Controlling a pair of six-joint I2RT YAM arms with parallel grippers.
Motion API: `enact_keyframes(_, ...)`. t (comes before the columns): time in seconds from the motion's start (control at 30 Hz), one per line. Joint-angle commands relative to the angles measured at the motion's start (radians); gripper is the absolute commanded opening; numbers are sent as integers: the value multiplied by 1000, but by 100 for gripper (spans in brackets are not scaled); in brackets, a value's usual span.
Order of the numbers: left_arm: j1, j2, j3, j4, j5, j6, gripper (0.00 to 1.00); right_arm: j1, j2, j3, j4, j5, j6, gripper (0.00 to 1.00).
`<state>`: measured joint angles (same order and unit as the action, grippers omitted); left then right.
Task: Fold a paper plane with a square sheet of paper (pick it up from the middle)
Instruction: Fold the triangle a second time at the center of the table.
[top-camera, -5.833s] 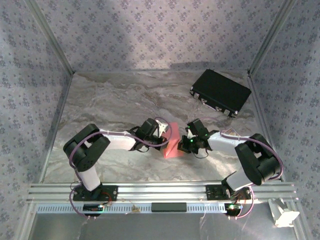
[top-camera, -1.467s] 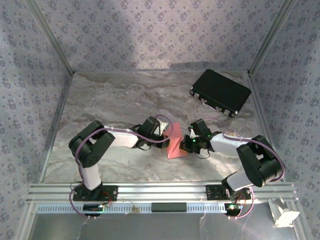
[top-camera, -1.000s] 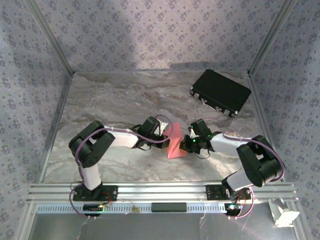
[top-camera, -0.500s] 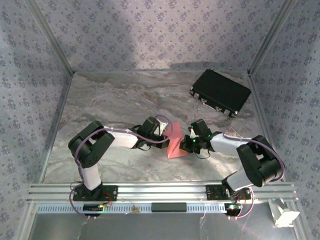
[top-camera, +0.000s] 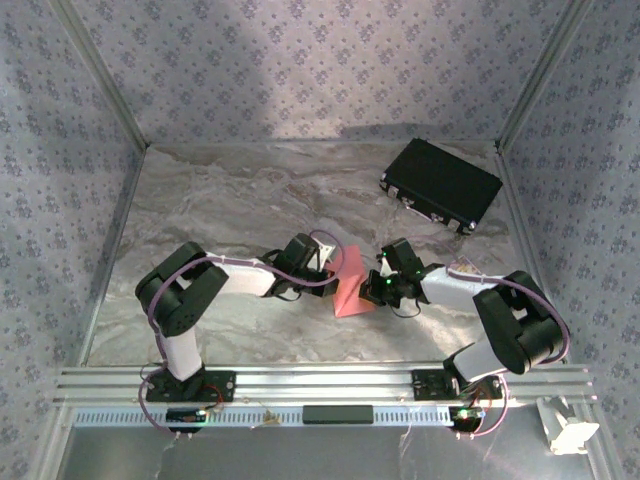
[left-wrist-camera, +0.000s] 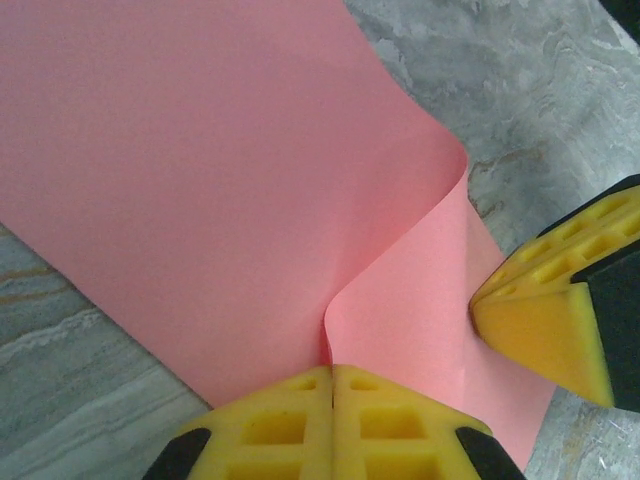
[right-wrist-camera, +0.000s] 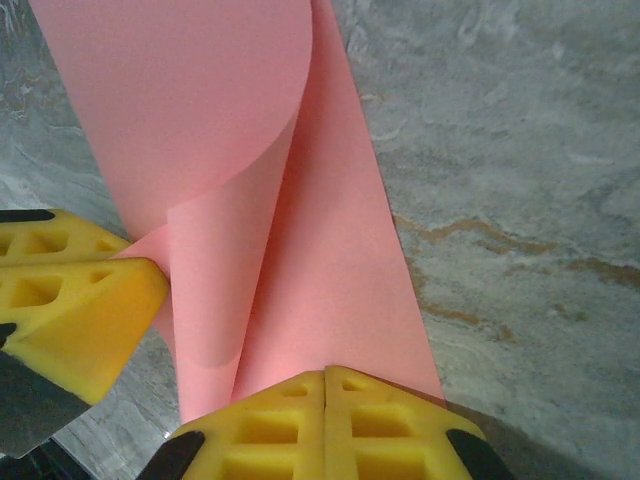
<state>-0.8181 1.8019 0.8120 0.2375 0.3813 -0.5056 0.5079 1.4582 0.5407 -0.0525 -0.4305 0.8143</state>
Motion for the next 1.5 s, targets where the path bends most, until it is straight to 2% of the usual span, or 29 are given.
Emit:
enact_keyframes(0.0,5,17,22,-21,8,13,3,-6,3,-24,-56,38,-11,6)
enact_keyframes(0.5,5,47,35,-33,24,22,2,-15,-25,-15,-51,23,-14,7)
enact_keyframes(0.6,6,46,27,-29,23,18,2,-34,-87,-28,5,-16,10,7)
enact_keyframes(0.77,7,53,30,-29,22,16,2,-31,-147,-29,109,-77,52,1)
enact_keyframes(1.1,7,59,39,-47,21,22,2,30,-21,8,258,-103,129,0)
enact_keyframes(1.47,7,66,49,-60,16,28,2,38,71,31,226,-77,119,0)
